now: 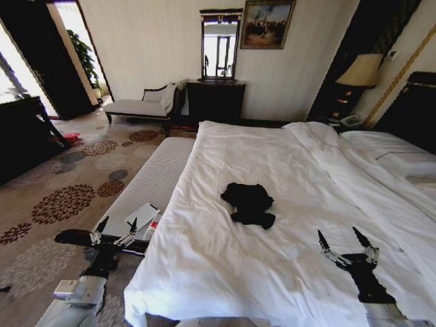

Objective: Fold the clothes on the bed.

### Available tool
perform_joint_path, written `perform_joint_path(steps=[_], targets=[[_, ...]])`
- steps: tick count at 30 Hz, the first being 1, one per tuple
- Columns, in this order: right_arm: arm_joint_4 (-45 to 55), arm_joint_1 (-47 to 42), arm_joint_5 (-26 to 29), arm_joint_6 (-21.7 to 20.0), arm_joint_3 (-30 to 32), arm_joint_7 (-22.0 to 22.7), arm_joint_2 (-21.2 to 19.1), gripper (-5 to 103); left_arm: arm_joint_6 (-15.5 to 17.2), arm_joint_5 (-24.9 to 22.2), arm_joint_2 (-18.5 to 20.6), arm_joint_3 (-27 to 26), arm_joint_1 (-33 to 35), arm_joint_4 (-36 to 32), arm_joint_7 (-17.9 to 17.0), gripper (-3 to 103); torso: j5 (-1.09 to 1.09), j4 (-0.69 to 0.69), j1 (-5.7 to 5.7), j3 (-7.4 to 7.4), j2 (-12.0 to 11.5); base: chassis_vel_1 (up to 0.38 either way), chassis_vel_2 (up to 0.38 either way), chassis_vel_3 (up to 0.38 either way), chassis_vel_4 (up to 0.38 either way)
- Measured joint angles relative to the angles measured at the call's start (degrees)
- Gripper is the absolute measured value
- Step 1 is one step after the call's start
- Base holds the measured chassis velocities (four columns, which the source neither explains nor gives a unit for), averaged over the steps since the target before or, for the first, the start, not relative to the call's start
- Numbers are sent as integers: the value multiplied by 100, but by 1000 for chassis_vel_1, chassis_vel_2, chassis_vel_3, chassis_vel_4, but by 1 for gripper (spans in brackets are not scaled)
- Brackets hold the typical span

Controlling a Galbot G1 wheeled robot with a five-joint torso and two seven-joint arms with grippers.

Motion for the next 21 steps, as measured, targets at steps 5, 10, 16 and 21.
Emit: perform_joint_path(steps=[5, 10, 16, 21], targets=[[-1, 19, 15, 91, -32, 20, -15, 100, 23, 2, 9, 10, -16, -7, -15, 100, 5, 2, 1, 1, -1, -132, -164, 133, 172], [103, -3, -20, 67, -73, 39, -51, 100, 66, 12, 20, 25, -69, -22, -47, 100, 1, 0, -3, 0, 1, -94, -99, 50, 85], [359, -54, -234, -124, -162, 218, -144, 100, 85, 9, 24, 24, -102, -12, -67, 100, 0, -2, 1, 1, 0, 0, 0, 0, 0], [638, -63, -286, -499, -311, 455, -306, 100, 163, 8, 26, 37, -148, -17, -130, 100, 2, 2, -1, 0, 0, 0, 0, 0, 0]])
